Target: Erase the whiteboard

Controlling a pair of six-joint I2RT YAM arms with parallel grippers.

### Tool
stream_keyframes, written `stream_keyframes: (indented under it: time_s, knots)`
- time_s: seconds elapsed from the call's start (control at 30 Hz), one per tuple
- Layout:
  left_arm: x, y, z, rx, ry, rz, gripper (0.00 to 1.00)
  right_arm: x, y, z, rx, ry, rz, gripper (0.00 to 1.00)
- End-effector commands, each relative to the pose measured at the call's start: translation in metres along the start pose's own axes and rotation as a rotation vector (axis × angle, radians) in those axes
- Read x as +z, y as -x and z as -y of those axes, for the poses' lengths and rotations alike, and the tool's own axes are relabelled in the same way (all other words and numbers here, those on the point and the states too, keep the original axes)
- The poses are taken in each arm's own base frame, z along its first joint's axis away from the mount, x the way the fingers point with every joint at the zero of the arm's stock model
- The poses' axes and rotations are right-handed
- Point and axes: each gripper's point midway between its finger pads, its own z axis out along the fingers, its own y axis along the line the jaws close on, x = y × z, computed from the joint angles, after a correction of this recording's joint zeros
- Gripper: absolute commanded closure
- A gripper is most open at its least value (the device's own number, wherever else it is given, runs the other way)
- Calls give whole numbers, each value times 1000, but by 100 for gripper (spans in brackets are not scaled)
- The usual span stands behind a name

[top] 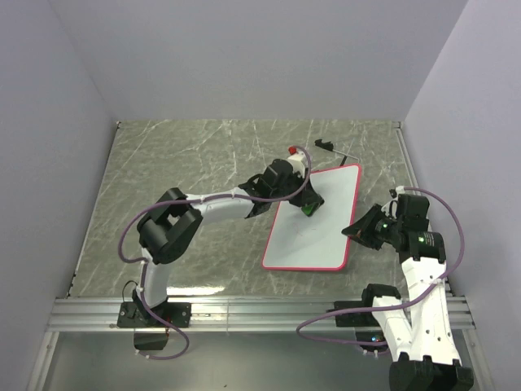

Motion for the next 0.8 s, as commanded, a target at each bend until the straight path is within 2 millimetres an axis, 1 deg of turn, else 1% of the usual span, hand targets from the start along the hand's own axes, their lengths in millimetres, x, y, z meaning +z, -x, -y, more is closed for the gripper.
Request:
stream_keyframes:
  time_s: [0.0, 0.03, 0.07, 0.13, 0.17, 0.2, 0.23, 0.27, 0.33, 0.37, 0.43, 0.47, 0.53, 0.57, 0.67, 0.77]
  knots:
    - [19, -35, -71, -70, 117, -96, 100, -5, -29, -10, 42, 65, -140, 100]
    - [19, -32, -80, -81, 123, -87, 100, -5, -31, -9, 32, 69, -153, 100]
    - [18, -27, -97, -93, 147, -80, 100, -5, -33, -7, 31, 62, -166, 100]
    - [18, -26, -110, -95, 165, -80, 100, -6, -35, -7, 23, 62, -176, 100]
    - [21, -27, -120, -95, 180, -90, 100, -6, -35, -6, 24, 57, -171, 100]
    - [22, -30, -124, -95, 185, -102, 100, -6, -35, -6, 24, 59, -168, 100]
    - [26, -30, -124, -95, 176, -112, 100, -6, -35, -6, 31, 59, -169, 100]
    - [27, -31, -119, -91, 154, -120, 100, -5, -35, -6, 32, 59, -172, 100]
    - [27, -30, -104, -87, 113, -123, 100, -5, -33, -6, 31, 57, -167, 100]
    - [26, -27, -83, -54, 78, -118, 100, -4, -33, -6, 33, 56, -169, 100]
    - [24, -25, -58, -14, 40, -124, 100, -2, -32, -5, 34, 52, -167, 100]
    - [23, -25, -30, 18, -25, -137, 100, -2, -32, -5, 36, 52, -166, 100]
    - [23, -25, -1, 32, -104, -164, 100, 0, -31, -3, 39, 46, -160, 100]
    - [21, -32, 17, 33, -155, -191, 100, 1, -30, -2, 41, 42, -159, 100]
    - [12, -37, 46, 45, -219, -201, 100, 3, -29, -1, 48, 39, -157, 100]
    - [2, -36, 66, 50, -269, -214, 100, 5, -29, 1, 49, 30, -154, 100]
